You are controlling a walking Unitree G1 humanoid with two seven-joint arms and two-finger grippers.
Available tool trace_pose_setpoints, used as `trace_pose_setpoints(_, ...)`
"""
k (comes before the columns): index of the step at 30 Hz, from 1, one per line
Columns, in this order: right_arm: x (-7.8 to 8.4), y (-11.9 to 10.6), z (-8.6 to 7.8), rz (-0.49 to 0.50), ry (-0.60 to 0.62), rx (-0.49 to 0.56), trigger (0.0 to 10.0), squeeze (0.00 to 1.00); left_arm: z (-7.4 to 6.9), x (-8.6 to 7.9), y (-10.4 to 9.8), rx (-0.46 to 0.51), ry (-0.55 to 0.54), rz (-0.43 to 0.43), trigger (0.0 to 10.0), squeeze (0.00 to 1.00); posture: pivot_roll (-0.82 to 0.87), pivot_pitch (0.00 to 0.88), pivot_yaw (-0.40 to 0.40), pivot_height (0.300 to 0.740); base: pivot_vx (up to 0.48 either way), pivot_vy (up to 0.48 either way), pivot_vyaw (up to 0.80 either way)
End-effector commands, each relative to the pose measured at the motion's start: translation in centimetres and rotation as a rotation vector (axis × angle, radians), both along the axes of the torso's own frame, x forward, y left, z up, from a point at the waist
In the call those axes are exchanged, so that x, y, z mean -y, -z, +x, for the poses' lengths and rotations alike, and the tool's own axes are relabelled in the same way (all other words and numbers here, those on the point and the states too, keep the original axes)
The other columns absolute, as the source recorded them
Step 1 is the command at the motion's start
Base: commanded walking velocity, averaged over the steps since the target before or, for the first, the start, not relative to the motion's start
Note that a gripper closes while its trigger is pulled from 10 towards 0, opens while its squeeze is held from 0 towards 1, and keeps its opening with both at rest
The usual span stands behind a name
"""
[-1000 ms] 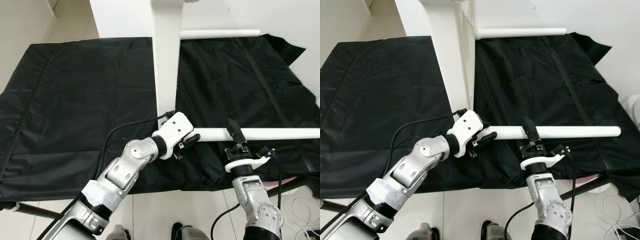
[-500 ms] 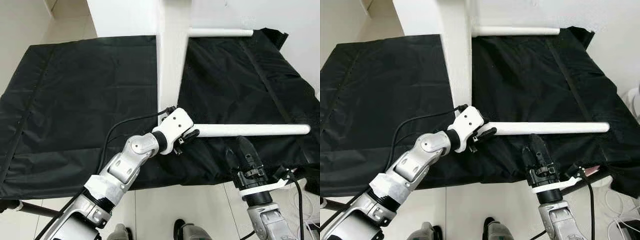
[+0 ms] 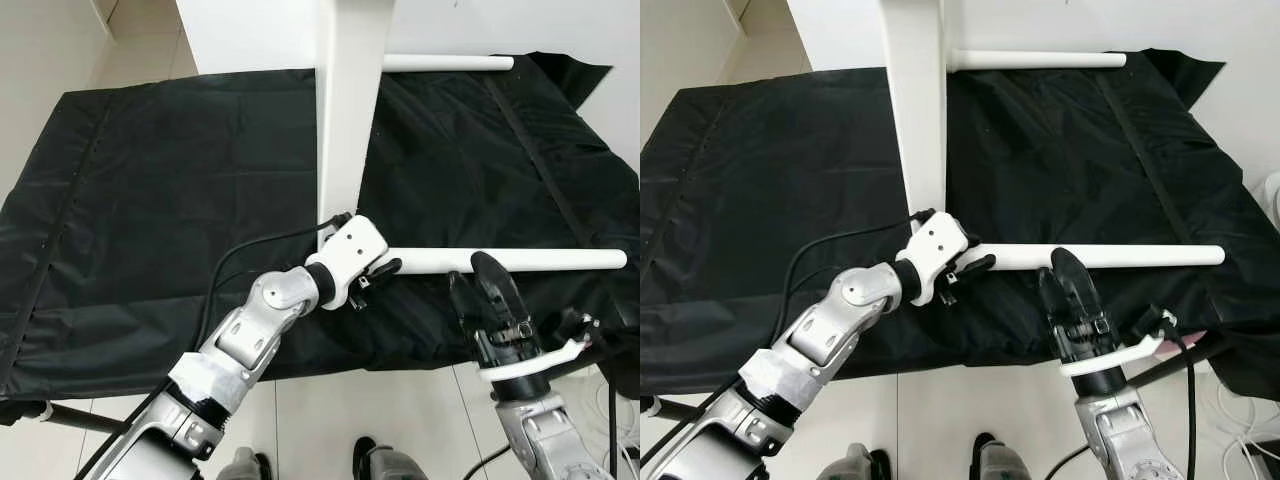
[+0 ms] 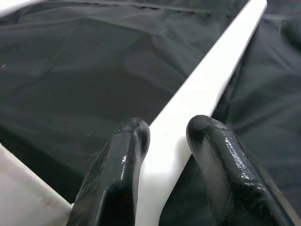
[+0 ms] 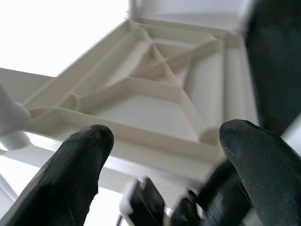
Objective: Building children table
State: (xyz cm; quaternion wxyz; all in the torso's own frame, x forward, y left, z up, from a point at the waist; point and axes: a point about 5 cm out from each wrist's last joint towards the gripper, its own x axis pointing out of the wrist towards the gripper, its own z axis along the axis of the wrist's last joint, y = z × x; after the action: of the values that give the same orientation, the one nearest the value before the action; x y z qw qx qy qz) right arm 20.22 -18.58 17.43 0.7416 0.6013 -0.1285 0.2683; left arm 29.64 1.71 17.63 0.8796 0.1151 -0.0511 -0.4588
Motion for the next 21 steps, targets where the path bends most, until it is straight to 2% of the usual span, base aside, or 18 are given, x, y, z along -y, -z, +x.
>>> trace_pose_setpoints(1, 0.0, -0.6, 0.5, 0.025, 0.027, 0.027, 10.0, 0.00, 0.4, -1.8, -0.1, -0.016, -0.075, -0.016, 10.0, 0.00, -0.01, 0.124, 0.076, 0.740, 0.000, 0.000, 0.00)
trace_pose_setpoints(7, 0.6, -1.0, 1.5, -0.006, 0.068, 0.036, 10.0, 0.00, 0.0, -2.3, -0.1, -0.014, -0.080, -0.018, 10.0, 0.00, -0.01, 0.119, 0.069, 0.740, 0.000, 0.000, 0.00)
trace_pose_setpoints(9, 1.1, -1.6, 2.8, -0.044, 0.122, 0.041, 10.0, 0.00, -0.1, -2.8, -0.1, -0.018, -0.095, -0.022, 10.0, 0.00, 0.01, 0.113, 0.061, 0.740, 0.000, 0.000, 0.00)
trace_pose_setpoints(10, 1.1, -1.6, 2.8, -0.044, 0.122, 0.041, 10.0, 0.00, -0.1, -2.8, -0.1, -0.018, -0.095, -0.022, 10.0, 0.00, 0.01, 0.113, 0.061, 0.740, 0.000, 0.000, 0.00)
trace_pose_setpoints(13, 1.5, -2.6, 5.0, -0.132, 0.214, 0.035, 10.0, 0.00, -0.2, -3.3, -0.2, -0.016, -0.117, -0.023, 10.0, 0.00, 0.02, 0.109, 0.054, 0.740, 0.000, 0.000, 0.00)
trace_pose_setpoints(20, 1.2, -2.5, 6.0, -0.237, 0.280, 0.002, 10.0, 0.00, -0.7, -3.5, -0.5, -0.018, -0.116, -0.043, 10.0, 0.00, 0.03, 0.108, 0.056, 0.740, 0.000, 0.000, 0.00)
trace_pose_setpoints(21, 1.0, -2.4, 6.3, -0.264, 0.286, -0.001, 10.0, 0.00, -1.2, -3.5, -0.7, -0.019, -0.084, -0.051, 10.0, 0.00, 0.04, 0.108, 0.057, 0.740, 0.000, 0.000, 0.00)
